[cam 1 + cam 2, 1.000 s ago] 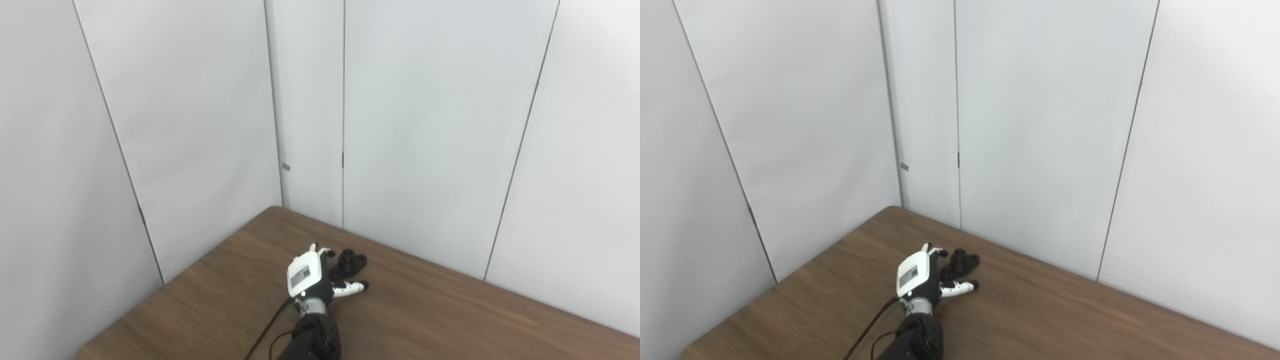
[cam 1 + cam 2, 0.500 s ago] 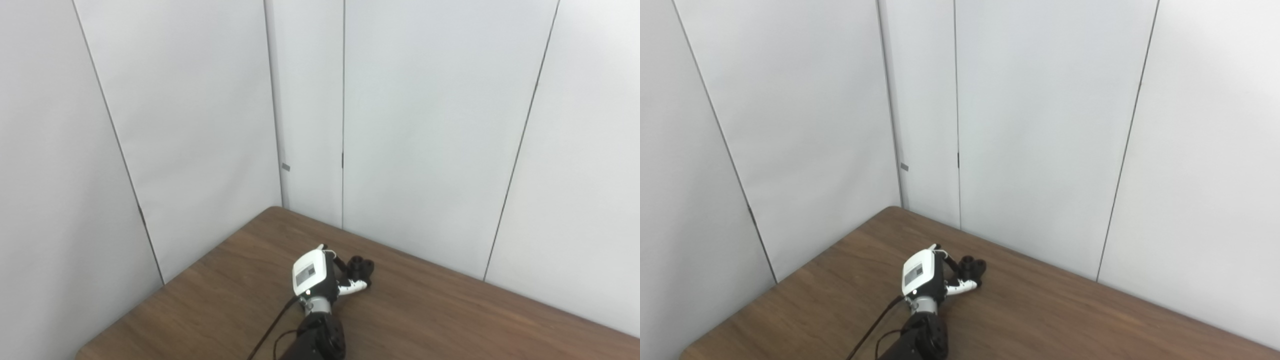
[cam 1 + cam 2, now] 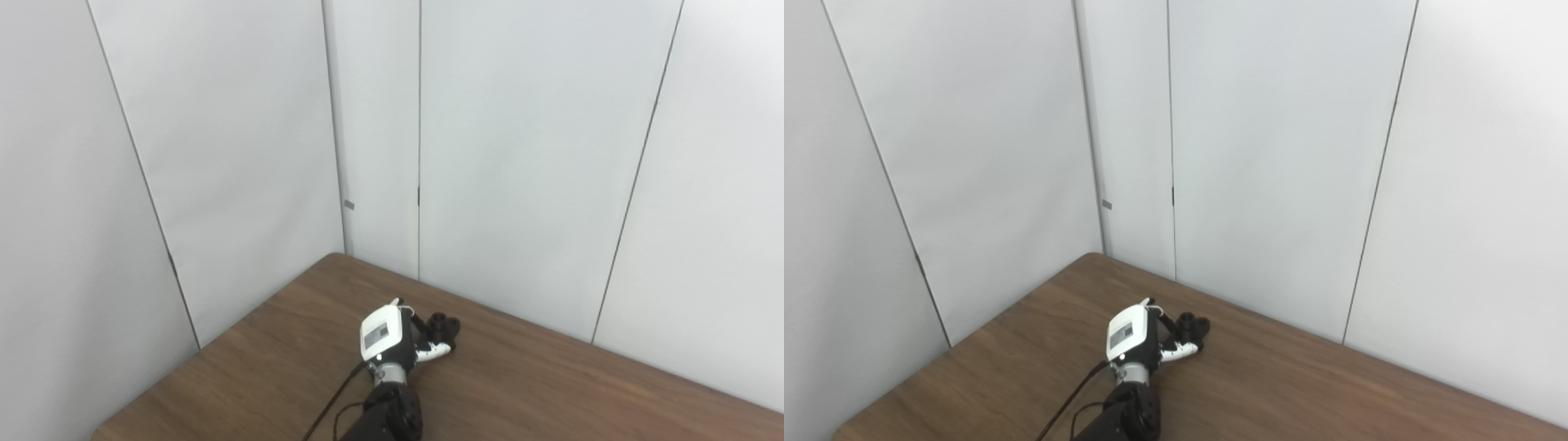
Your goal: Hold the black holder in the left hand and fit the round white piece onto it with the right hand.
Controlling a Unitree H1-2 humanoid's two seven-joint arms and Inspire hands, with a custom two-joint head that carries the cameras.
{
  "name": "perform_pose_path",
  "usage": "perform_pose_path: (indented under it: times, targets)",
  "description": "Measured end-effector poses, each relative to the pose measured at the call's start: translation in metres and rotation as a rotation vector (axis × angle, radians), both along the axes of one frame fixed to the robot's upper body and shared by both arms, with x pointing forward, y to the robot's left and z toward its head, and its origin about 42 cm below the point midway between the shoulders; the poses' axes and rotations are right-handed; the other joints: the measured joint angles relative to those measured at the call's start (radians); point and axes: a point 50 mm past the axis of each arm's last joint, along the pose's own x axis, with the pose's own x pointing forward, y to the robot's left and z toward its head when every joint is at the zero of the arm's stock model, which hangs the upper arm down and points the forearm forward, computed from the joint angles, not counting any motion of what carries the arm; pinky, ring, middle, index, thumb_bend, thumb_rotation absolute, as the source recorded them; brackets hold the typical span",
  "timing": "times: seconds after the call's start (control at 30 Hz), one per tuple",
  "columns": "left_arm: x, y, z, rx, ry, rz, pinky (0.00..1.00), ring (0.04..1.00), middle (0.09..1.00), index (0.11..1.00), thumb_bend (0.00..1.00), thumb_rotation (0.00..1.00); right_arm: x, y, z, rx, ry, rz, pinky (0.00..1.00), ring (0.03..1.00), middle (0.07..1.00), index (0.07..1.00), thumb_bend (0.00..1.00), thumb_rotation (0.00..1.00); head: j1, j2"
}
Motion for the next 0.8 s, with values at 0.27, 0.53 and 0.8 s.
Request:
perform_pose_path:
  times: [0.27, 0.53, 0.8]
  targets:
    - [-0.010, -0.009, 0.016, 0.051, 0.069, -0.155, 0.90, 0.925, 0.916, 0.481, 0.52, 0.05, -0.003, 0.004, 0.000, -0.025, -0.010, -0.003, 0.88, 0.967, 0.970, 0.932, 0.69, 0.62, -0.051, 0.015]
    - [-0.017, -0.034, 0.035, 0.089, 0.145, -0.339, 0.91, 0.921, 0.919, 0.481, 0.52, 0.05, -0.004, 0.010, -0.001, -0.004, -0.016, -0.018, 0.90, 0.963, 0.968, 0.930, 0.71, 0.61, -0.106, 0.026]
    - [-0.030, -0.064, 0.042, 0.103, 0.154, -0.533, 0.93, 0.930, 0.934, 0.481, 0.52, 0.05, -0.007, 0.020, 0.004, -0.047, -0.002, -0.018, 0.90, 0.953, 0.964, 0.951, 0.70, 0.66, -0.183, 0.052]
